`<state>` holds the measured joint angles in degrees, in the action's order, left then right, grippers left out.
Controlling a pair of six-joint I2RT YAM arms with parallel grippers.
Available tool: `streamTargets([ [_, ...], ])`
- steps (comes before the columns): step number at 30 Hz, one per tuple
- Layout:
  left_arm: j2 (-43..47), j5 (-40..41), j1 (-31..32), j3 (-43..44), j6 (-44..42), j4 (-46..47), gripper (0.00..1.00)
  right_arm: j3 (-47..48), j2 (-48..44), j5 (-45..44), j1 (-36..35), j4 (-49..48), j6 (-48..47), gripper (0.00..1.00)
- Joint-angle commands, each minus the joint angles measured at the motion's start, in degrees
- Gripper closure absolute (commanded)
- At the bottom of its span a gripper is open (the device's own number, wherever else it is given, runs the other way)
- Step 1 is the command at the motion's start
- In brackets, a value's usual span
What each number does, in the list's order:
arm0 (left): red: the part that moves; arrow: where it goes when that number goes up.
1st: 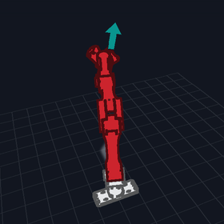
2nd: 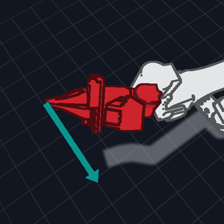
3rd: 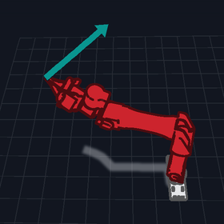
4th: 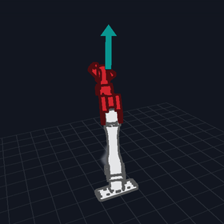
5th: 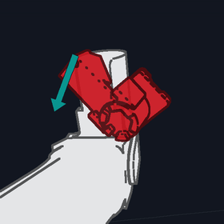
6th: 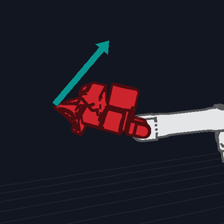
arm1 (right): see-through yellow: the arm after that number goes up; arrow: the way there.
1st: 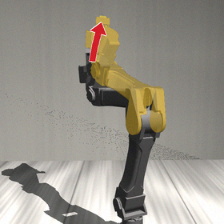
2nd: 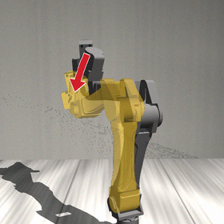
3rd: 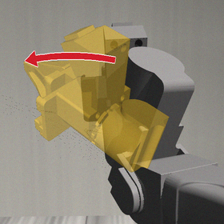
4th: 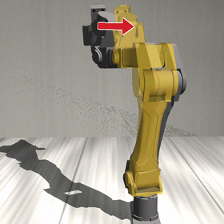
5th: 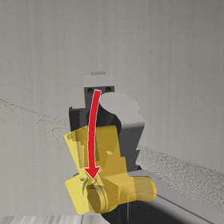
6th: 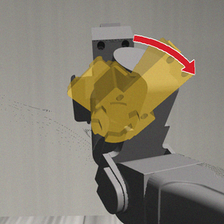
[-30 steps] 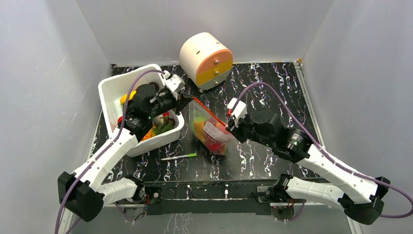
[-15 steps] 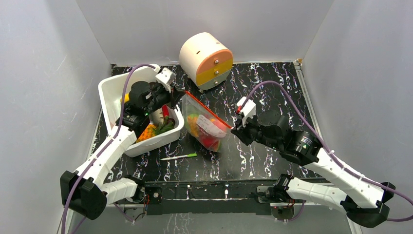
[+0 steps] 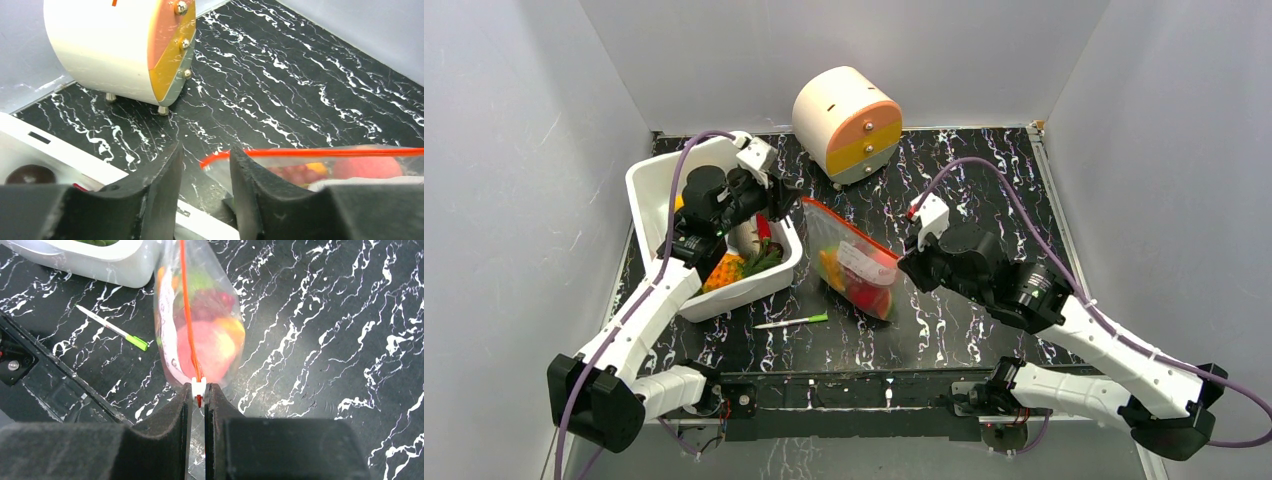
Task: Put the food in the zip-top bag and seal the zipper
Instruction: Zip the zipper food storage bag at the center of the board, then place the zipper food storage bag at the center of the board.
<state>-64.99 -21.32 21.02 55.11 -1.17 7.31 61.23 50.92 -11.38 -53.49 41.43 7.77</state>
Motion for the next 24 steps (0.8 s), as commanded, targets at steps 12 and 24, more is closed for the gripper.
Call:
streamTargets([
  [12,9.5,-4.5,-0.6,-2.4,0.7,-5.1,0.02,2.2,9.3,-14.2,3.5,-7.1,2.1,1.00],
  [24,12.5,-2.1,-0.6,-2.1,1.8,-12.8,0.02,6.5,15.6,-10.9,23.0,-9.6,0.3,1.00],
])
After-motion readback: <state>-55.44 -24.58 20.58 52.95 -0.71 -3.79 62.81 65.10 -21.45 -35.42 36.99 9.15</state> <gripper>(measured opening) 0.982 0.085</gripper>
